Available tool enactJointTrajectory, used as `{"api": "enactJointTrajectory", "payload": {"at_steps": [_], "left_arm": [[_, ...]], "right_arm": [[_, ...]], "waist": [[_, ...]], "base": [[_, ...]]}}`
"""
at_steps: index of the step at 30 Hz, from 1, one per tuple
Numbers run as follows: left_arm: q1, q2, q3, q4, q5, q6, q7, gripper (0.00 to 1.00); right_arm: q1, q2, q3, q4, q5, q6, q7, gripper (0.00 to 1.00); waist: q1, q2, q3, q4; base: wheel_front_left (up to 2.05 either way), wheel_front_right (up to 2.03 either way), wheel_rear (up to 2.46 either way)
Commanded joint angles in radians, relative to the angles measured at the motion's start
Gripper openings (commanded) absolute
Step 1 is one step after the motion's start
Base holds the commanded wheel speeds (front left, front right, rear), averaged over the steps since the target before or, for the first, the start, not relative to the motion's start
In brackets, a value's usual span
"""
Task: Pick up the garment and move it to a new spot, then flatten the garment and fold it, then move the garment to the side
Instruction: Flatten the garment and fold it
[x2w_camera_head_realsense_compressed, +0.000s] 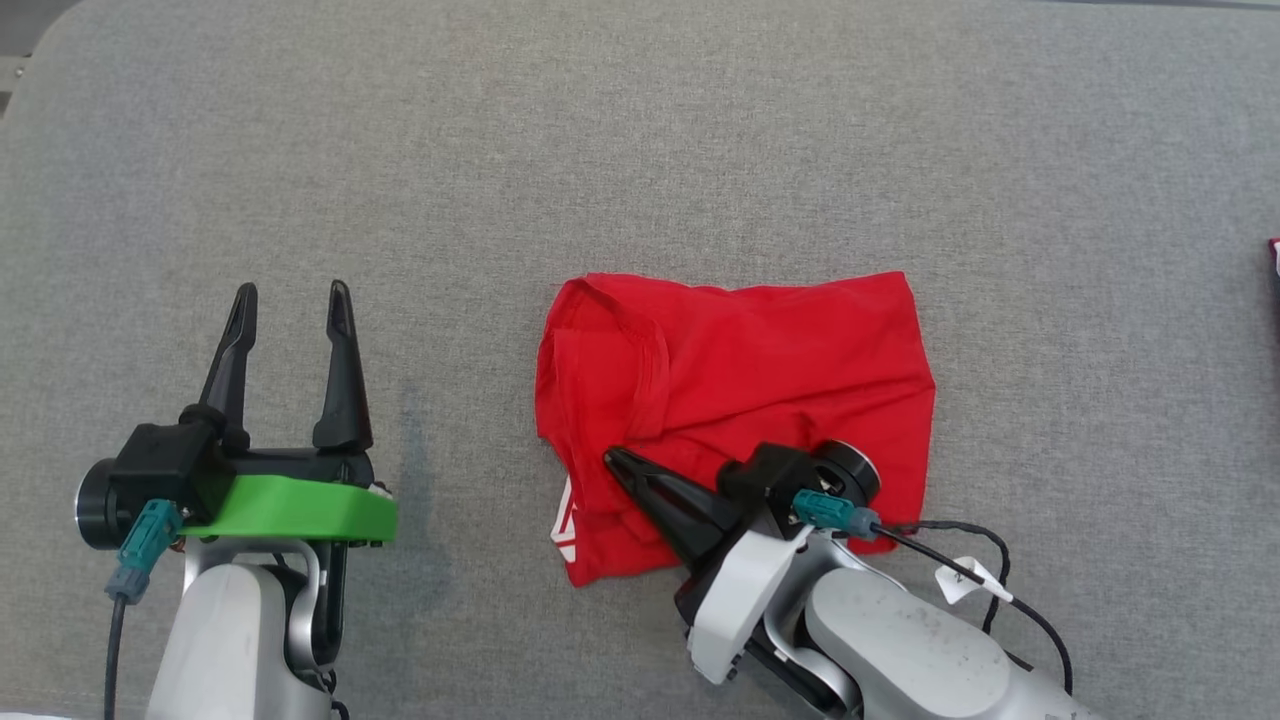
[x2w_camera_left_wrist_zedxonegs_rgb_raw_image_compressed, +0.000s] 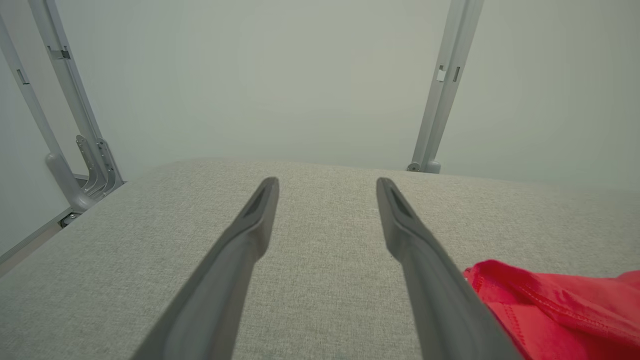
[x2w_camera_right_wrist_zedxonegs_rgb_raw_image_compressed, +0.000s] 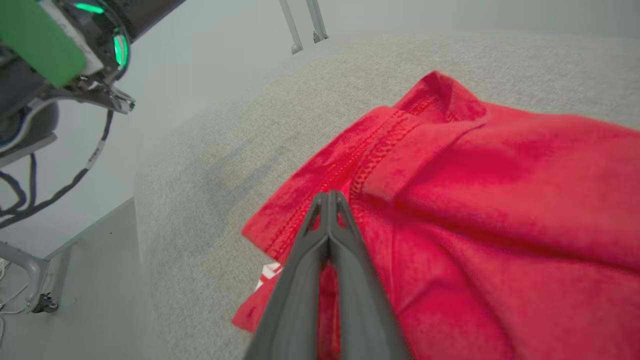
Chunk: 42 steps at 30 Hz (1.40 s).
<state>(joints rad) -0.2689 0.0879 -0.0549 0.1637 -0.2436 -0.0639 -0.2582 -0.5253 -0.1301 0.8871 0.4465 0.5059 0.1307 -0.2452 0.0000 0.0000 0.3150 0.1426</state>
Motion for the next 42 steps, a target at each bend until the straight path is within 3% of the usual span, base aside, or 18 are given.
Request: {"api": "enactJointTrajectory", "payload": {"at_steps": [1,5,9,20,27,29,30,31,32,42], "left_arm": [[-0.013,-0.001,0.001,0.000,0.005,-0.006,-0.007,1.00],[-0.008,-0.004,0.008,-0.003,0.006,-0.007,-0.007,1.00],[0.005,-0.006,0.016,-0.004,0.011,-0.005,-0.007,1.00],[0.025,0.004,0.043,-0.016,0.026,0.016,-0.006,1.00],[0.037,0.010,0.049,-0.020,0.028,0.021,-0.006,1.00],[0.039,0.012,0.048,-0.018,0.029,0.021,-0.006,1.00],[0.042,0.012,0.048,-0.017,0.029,0.021,-0.006,1.00],[0.047,0.014,0.047,-0.016,0.029,0.021,-0.006,1.00],[0.052,0.015,0.047,-0.015,0.029,0.022,-0.006,1.00],[0.113,0.025,0.045,-0.031,0.017,0.032,0.010,1.00]], "right_arm": [[-0.017,0.008,0.014,0.001,0.017,0.000,-0.007,0.00],[-0.043,0.011,0.037,-0.008,0.040,0.000,-0.015,0.00],[-0.055,-0.007,-0.008,-0.060,0.036,0.000,-0.022,0.00],[0.147,-0.065,-0.434,-0.319,-0.094,0.000,-0.021,0.00],[0.256,-0.071,-0.678,-0.342,-0.142,0.000,-0.002,0.00],[0.265,-0.067,-0.705,-0.340,-0.143,0.000,-0.001,0.00],[0.276,-0.063,-0.728,-0.335,-0.147,0.000,0.005,0.35],[0.287,-0.062,-0.748,-0.331,-0.154,0.000,0.007,0.92],[0.297,-0.060,-0.765,-0.330,-0.157,0.000,0.008,1.00],[0.396,-0.064,-0.867,-0.344,-0.197,0.000,0.030,1.00]], "waist": [[0.0000,0.0000,0.003,0.005],[0.0000,0.0000,0.007,0.009],[0.0000,0.0000,0.003,0.003],[0.0000,0.0000,-0.035,-0.052],[0.0000,0.0000,-0.058,-0.082],[0.0000,0.0000,-0.062,-0.085],[0.0000,0.0000,-0.066,-0.089],[0.0000,0.0000,-0.071,-0.092],[0.0000,0.0000,-0.077,-0.095],[0.0000,0.0000,-0.125,-0.119]], "base": [[0.00,0.00,0.00],[0.00,0.00,0.00],[0.00,0.00,0.00],[0.00,0.00,0.00],[0.00,0.00,0.00],[0.00,0.00,0.00],[0.00,0.00,0.00],[0.00,0.00,0.00],[0.00,0.00,0.00],[0.00,0.00,0.00]]}}
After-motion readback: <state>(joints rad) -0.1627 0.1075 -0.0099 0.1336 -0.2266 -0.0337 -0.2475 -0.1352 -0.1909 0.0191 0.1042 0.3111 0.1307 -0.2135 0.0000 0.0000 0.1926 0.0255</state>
